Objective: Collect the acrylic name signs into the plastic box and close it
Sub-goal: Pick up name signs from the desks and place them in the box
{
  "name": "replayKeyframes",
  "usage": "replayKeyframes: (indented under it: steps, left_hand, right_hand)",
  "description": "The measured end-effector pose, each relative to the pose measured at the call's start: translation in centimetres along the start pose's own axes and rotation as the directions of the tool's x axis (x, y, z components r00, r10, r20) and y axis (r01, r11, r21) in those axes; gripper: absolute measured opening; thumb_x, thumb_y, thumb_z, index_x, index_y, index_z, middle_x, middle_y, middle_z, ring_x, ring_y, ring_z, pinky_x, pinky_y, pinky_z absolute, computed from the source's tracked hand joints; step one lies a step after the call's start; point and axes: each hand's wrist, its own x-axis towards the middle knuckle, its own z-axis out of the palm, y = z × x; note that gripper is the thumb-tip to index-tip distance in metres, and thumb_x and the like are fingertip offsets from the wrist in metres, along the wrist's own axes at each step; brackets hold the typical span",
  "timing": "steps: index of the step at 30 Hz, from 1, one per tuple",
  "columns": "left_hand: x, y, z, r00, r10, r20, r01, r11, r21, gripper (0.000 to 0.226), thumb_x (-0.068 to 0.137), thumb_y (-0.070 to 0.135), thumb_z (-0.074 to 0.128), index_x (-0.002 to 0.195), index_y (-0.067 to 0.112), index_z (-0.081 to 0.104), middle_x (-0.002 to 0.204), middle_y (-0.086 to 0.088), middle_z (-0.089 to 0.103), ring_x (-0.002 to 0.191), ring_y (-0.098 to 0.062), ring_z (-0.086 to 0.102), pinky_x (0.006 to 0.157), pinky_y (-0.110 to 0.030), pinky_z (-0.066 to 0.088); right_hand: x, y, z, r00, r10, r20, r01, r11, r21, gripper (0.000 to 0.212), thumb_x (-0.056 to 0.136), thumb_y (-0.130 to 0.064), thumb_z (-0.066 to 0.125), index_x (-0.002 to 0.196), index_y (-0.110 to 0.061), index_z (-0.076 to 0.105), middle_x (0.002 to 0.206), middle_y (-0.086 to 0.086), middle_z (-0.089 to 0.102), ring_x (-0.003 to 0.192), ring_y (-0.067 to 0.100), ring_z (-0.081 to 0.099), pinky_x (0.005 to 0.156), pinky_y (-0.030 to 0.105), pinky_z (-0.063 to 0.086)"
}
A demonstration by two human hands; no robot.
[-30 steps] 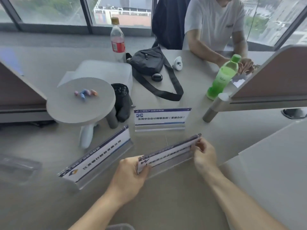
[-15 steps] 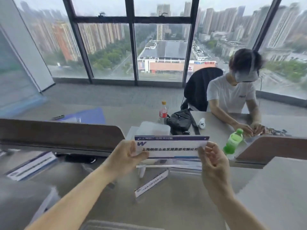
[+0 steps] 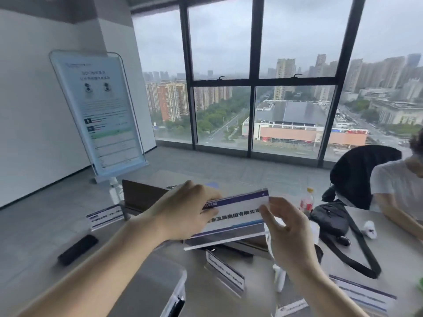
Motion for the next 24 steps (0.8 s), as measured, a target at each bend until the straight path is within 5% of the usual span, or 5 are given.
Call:
replayKeyframes:
  steps: [4,8,12,18,24]
  left_hand:
    - [-4.7,-8.7,-0.9,0.992,-0.129,-0.009,0.129,0.990,-0.064,0.010,0.092,0.031,0.069,0.100,0.030,0.075,0.078,0.018,0.073,0.069,0.001,0.062,0.072,-0.026,0.049]
    - [-9.0,-18.2,-0.6,0.957,-0.288,0.037,0.289,0.933,-0.216,0.014,0.090,0.031,0.068,0.101,0.031,0.077,0.079,0.013,0.079,0.072,-0.002,0.073,0.073,-0.029,0.059]
    - [-13.0,-25.4,1.3,0.906,-0.413,0.094,0.423,0.872,-0.247,0.014,0.091,0.026,0.069,0.100,0.025,0.079,0.084,0.008,0.080,0.077,-0.006,0.073,0.070,-0.023,0.056]
    - [-16.1,-34.1,6.3,0.771,-0.486,0.411,0.584,0.797,-0.154,0.022,0.097,0.016,0.052,0.093,0.014,0.073,0.068,0.005,0.063,0.062,-0.015,0.058,0.059,-0.031,0.050]
    - [-19.9,-40.0,14.9,0.617,-0.631,0.471,0.731,0.681,-0.046,0.021,0.095,0.020,0.044,0.079,0.022,0.058,0.070,0.001,0.065,0.065,-0.028,0.065,0.066,-0.047,0.060]
  right_hand:
    - [-1.8,1.0,9.9,0.974,0.220,0.052,-0.225,0.967,0.122,0.058,0.085,-0.032,0.075,0.137,-0.030,0.049,0.138,-0.016,0.056,0.124,-0.001,0.053,0.109,0.029,0.044]
    - [-4.2,3.3,20.7,0.761,0.579,0.292,-0.647,0.639,0.416,0.102,0.062,-0.041,0.084,0.151,-0.029,0.035,0.154,0.003,0.042,0.124,0.024,0.057,0.106,0.051,0.046]
    - [-8.0,5.7,31.1,0.608,0.625,0.491,-0.793,0.441,0.421,0.070,0.081,-0.029,0.075,0.143,-0.014,0.047,0.130,0.009,0.068,0.119,0.031,0.065,0.097,0.053,0.053]
    - [-11.4,9.5,41.0,0.442,0.769,0.461,-0.896,0.353,0.271,0.053,0.098,-0.019,0.060,0.146,-0.013,0.038,0.126,0.012,0.065,0.114,0.028,0.061,0.097,0.049,0.046]
    - [-11.5,16.3,48.3,0.208,0.869,0.450,-0.961,0.097,0.258,0.013,0.100,-0.010,0.054,0.111,-0.017,0.055,0.094,0.008,0.064,0.099,0.031,0.062,0.098,0.047,0.048]
